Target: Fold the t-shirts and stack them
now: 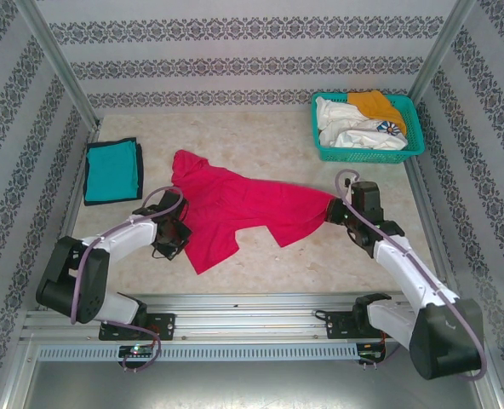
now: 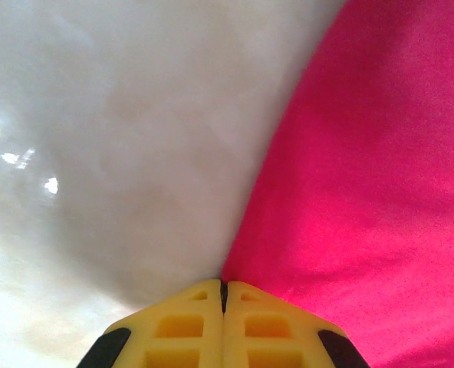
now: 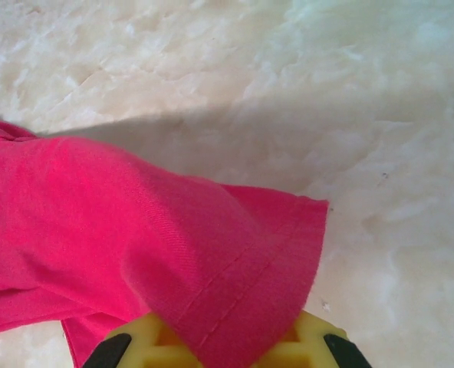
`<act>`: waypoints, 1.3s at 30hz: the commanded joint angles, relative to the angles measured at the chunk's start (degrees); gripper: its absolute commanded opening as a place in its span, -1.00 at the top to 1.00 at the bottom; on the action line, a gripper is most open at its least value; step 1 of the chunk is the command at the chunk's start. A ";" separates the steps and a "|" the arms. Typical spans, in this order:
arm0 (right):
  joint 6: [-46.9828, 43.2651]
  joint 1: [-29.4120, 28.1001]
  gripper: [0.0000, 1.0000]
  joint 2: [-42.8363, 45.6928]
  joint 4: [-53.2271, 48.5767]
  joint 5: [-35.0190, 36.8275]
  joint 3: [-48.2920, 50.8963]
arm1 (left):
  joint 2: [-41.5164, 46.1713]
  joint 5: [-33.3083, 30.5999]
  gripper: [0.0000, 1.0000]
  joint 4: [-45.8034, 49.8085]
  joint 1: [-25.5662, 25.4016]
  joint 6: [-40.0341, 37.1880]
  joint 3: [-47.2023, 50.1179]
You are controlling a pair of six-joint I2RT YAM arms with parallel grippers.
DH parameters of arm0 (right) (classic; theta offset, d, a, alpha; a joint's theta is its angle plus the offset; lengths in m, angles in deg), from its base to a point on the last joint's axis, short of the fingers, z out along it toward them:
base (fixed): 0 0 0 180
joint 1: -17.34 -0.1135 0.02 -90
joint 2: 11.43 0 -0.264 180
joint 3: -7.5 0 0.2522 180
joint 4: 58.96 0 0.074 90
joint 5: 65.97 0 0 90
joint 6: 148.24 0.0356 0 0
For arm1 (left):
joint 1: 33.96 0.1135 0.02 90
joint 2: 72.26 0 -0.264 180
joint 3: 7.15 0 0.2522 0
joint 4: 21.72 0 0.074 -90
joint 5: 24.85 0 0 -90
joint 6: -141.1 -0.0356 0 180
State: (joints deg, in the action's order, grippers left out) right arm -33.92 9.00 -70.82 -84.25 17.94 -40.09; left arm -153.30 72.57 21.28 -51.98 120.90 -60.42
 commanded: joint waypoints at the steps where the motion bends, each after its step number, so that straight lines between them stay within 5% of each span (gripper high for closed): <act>1: 0.65 0.67 1.00 1.91 -1.84 0.95 -0.72 | 3.15 -0.12 1.00 -1.46 0.32 -2.30 -2.29; 15: 0.12 4.65 1.00 -5.68 -3.51 -5.75 -20.39 | 7.13 -2.26 1.00 8.67 11.14 -14.70 -22.68; 28: 8.77 2.20 0.97 2.59 -10.68 -14.09 -2.58 | 12.76 -1.99 1.00 15.40 14.44 -17.60 -14.50; 31: 8.92 1.42 -0.03 4.53 -16.09 -12.54 -0.56 | 12.34 -1.79 1.00 15.77 15.51 -17.94 -11.63; 33: 7.47 1.81 -0.45 6.37 -20.51 -8.41 -1.49 | 12.11 -1.49 1.00 15.34 16.04 -18.08 -10.56; 39: 5.37 1.59 -0.66 6.22 -24.71 -0.89 -5.33 | 10.11 -0.15 1.00 13.75 16.26 -17.95 -11.14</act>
State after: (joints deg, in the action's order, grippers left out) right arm -27.34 10.81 -63.72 -106.04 12.67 -42.97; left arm -142.41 71.61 34.89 -36.46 103.96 -70.84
